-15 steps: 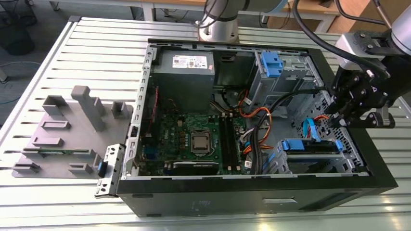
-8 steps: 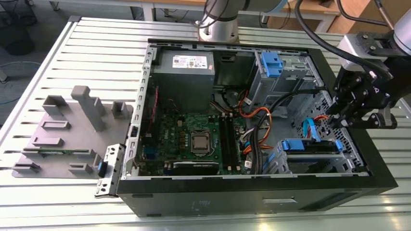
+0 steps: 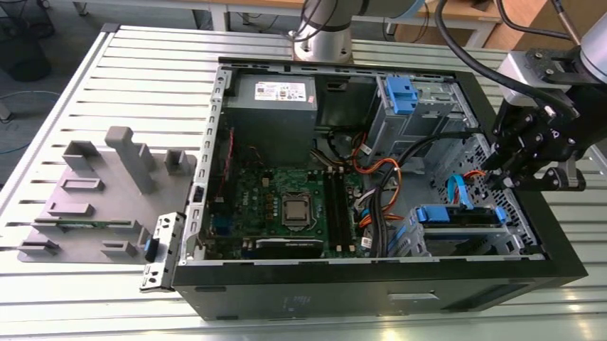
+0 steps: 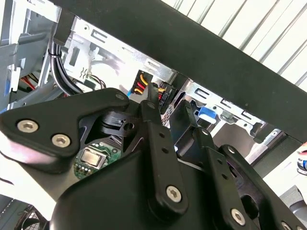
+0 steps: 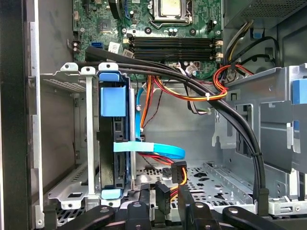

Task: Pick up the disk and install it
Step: 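Insert the second disk wire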

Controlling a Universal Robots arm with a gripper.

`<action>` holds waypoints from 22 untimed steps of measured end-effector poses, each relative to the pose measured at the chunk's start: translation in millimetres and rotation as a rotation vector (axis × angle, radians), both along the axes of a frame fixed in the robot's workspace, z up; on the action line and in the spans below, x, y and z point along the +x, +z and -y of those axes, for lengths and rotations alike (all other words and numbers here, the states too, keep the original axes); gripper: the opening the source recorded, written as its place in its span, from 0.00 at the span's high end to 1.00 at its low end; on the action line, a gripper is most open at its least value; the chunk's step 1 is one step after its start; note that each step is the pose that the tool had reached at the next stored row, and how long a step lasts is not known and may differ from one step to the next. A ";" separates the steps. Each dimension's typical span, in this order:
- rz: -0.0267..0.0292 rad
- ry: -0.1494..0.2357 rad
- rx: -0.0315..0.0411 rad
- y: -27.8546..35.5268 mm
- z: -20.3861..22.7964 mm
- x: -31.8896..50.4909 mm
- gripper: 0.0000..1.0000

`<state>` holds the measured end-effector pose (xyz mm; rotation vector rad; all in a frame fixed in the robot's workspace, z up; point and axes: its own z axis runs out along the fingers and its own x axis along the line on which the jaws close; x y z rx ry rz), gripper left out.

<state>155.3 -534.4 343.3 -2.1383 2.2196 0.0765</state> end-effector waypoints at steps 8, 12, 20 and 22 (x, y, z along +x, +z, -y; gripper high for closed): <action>0.0000 0.000 -0.0001 -0.1 0.0 0.0 0.84; 0.0000 0.000 -0.0002 -0.1 0.0 0.0 0.84; 0.0009 0.000 -0.0002 -0.2 1.0 -2.7 0.84; 0.0017 0.000 -0.0002 -0.1 2.3 -4.8 0.84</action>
